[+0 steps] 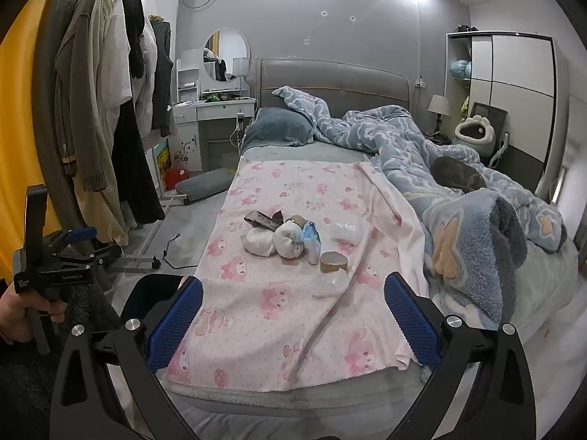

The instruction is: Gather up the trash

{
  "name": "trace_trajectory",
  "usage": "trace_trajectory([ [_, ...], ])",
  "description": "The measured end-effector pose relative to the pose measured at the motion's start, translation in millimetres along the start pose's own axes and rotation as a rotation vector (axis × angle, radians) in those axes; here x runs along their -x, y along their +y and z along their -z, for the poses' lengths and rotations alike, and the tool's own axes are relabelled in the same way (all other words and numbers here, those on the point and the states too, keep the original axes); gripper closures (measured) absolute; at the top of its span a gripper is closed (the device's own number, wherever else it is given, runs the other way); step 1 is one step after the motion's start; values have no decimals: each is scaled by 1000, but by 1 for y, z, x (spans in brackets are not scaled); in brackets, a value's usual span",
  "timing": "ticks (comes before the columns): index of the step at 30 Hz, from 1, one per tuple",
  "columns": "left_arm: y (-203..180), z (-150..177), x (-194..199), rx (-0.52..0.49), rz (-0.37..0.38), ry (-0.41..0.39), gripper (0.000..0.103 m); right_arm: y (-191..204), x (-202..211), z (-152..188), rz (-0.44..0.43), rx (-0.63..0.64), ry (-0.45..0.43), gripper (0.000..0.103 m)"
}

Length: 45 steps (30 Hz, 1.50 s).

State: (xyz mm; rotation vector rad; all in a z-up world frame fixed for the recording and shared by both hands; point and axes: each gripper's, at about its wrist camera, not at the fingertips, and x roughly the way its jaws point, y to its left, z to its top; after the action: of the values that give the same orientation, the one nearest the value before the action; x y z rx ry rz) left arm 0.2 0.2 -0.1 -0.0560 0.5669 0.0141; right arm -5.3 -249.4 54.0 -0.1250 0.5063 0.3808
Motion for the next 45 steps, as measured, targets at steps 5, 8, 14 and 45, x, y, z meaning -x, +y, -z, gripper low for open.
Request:
trace_trajectory([
  [5,0,0,0,1,-1,-1,3,0,0,0,3,6,3,3],
  [8,0,0,0,1,-2,-3,3,1,0,0,3,6,3,3],
  [14,-1,0,-1,-2,-2,0,3,0,0,1,1,3,2,3],
  [45,0,0,0,1,1,-1,3,1,-1,0,3,6,3,3],
])
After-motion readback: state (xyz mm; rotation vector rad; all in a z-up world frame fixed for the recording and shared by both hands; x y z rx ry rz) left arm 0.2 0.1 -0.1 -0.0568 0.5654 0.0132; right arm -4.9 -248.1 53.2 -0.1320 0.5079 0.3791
